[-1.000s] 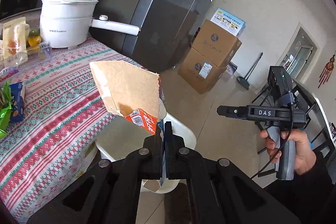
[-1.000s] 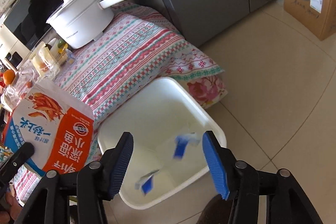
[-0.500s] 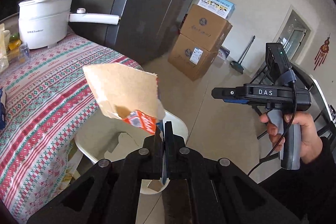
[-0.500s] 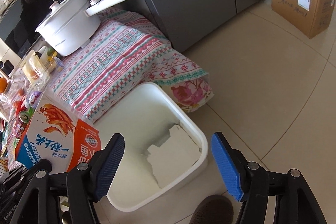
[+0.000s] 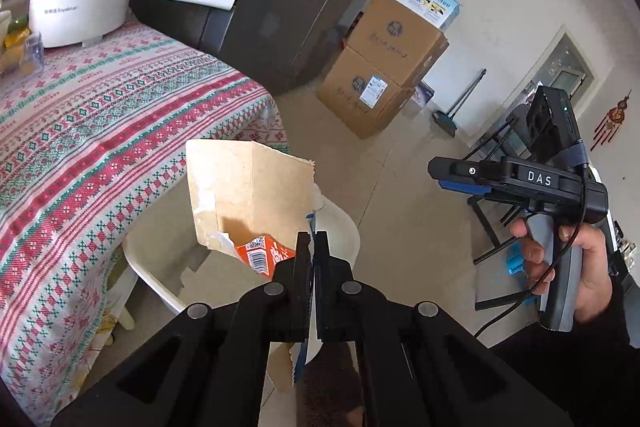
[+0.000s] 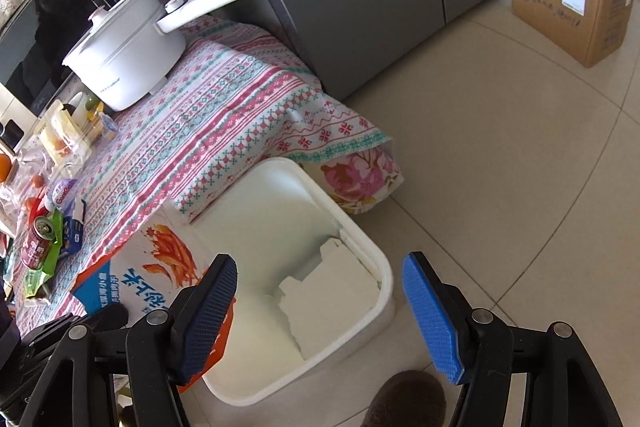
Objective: Collect trash
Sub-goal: 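Open the right tool to drop the carton into the bin while the left tool drops the paper bag, then move both tools back over the table toward the red can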
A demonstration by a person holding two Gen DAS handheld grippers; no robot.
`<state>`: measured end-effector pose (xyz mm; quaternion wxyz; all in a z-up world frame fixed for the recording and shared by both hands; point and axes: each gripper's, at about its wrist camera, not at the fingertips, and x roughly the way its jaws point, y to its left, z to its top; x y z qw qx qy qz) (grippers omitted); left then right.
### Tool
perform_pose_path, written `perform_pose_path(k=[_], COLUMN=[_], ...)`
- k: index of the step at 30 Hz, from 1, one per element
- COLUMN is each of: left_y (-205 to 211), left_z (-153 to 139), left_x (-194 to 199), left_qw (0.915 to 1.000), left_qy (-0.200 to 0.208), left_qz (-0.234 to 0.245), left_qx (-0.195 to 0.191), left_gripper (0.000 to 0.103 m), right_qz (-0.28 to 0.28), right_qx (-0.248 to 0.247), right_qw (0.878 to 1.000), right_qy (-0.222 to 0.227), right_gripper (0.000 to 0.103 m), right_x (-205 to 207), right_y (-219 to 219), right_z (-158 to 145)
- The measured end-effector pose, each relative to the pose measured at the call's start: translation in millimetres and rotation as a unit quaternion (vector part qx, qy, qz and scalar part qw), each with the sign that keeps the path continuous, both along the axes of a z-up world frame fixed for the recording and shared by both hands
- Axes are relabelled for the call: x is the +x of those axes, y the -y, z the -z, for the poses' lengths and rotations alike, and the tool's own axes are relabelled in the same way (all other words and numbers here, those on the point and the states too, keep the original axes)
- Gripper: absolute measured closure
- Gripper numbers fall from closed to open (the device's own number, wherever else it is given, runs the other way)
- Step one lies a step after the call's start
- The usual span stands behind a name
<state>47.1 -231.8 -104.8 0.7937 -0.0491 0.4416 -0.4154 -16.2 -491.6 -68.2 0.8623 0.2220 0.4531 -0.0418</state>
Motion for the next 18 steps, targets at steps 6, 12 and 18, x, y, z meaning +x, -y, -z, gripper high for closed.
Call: perform_pose_path(k=[6,12,18], left_y=[-5,-39,-89], left_z=[-2,-7,-14], left_x=[6,18,29], left_qw=[0.9961,0.9844,0.975], left_qy=[0.0,0.019,0.004], left_qz=[-0.045,-0.113,-0.172], left_qx=[0.076,0.134,0.14], left_gripper=[0.016,0.0,0.0], right_qz=[-0.001,-0.012,-0.015], right_qx=[-0.02,-0.053,-0.103], right_qw=[1.0,0.998,0.994], right_qy=[0.003,0.01,0.034], right_gripper=[0.024,0.011,0.001], right_x=[3,14,36], right_y=[-3,-19,-45], right_z=[-5,-15,-27])
